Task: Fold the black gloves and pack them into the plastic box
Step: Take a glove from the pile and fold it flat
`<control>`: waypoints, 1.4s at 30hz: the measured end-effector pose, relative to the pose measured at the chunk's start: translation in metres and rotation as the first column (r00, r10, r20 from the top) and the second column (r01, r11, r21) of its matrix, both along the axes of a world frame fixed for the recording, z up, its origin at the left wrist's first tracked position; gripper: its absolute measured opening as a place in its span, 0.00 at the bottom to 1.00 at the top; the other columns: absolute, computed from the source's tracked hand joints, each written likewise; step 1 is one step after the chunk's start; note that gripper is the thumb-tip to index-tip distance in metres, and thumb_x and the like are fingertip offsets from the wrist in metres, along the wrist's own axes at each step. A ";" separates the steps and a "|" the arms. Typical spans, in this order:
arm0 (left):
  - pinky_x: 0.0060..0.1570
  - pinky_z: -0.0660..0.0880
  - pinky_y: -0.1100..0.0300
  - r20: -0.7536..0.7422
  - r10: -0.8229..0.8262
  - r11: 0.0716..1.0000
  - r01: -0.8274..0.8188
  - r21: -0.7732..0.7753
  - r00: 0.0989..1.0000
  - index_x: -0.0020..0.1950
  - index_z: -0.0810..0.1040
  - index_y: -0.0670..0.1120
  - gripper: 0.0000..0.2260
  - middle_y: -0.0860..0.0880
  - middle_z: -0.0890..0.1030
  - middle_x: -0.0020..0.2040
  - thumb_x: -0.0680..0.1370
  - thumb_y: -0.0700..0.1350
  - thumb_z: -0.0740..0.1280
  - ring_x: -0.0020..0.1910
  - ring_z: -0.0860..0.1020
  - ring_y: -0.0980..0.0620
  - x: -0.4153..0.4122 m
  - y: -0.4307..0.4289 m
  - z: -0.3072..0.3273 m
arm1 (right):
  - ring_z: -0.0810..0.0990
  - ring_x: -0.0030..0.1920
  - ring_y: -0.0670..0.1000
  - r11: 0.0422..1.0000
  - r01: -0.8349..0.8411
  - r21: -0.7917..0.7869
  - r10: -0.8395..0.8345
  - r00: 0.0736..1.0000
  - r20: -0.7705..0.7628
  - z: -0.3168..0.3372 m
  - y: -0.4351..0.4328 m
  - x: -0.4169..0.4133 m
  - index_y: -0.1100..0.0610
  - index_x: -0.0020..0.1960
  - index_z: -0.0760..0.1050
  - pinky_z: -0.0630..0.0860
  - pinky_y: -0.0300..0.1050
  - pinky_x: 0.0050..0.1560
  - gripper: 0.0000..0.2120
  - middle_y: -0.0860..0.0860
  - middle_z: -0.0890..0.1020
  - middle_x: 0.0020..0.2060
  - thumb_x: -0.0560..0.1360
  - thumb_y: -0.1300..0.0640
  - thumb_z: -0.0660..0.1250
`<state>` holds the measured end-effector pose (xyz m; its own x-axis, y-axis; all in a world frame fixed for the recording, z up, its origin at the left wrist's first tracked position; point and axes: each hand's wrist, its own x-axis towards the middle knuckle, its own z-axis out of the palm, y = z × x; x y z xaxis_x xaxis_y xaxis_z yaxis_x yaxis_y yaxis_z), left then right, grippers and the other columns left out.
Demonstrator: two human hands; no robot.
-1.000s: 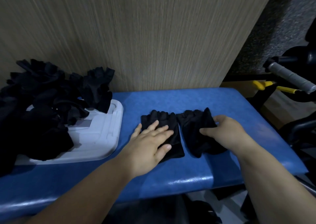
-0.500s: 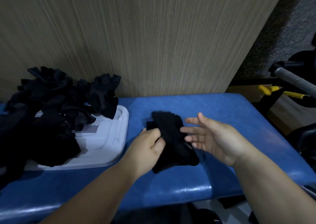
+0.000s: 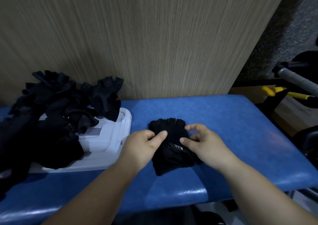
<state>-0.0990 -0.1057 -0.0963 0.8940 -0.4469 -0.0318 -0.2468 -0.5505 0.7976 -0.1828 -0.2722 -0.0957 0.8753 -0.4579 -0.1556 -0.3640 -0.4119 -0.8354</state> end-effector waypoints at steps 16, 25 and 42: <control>0.36 0.62 0.59 0.214 -0.049 0.969 -0.005 0.248 0.976 0.31 0.61 0.46 0.22 0.51 0.67 0.30 0.82 0.55 0.55 0.30 0.65 0.53 0.001 0.004 -0.012 | 0.73 0.36 0.48 0.998 0.039 -0.050 -0.031 0.987 0.159 -0.014 0.010 0.008 0.41 0.49 0.75 0.69 0.39 0.40 0.12 0.47 0.75 0.41 0.72 0.56 0.72; 0.36 0.63 0.58 0.215 -0.005 0.991 -0.024 0.130 0.977 0.36 0.63 0.46 0.17 0.52 0.68 0.32 0.83 0.52 0.54 0.33 0.67 0.53 0.005 0.003 -0.010 | 0.69 0.27 0.47 0.999 -0.007 -0.035 0.015 0.971 0.237 -0.010 0.010 0.006 0.41 0.44 0.75 0.70 0.43 0.32 0.12 0.45 0.67 0.26 0.72 0.58 0.73; 0.38 0.63 0.61 0.297 -0.144 0.875 -0.019 0.483 0.944 0.40 0.63 0.48 0.14 0.53 0.68 0.35 0.82 0.54 0.53 0.37 0.69 0.53 -0.001 0.003 -0.008 | 0.79 0.52 0.45 0.980 -0.028 -0.196 0.034 0.999 0.031 -0.019 -0.002 0.007 0.41 0.43 0.76 0.76 0.40 0.50 0.07 0.48 0.80 0.47 0.73 0.52 0.72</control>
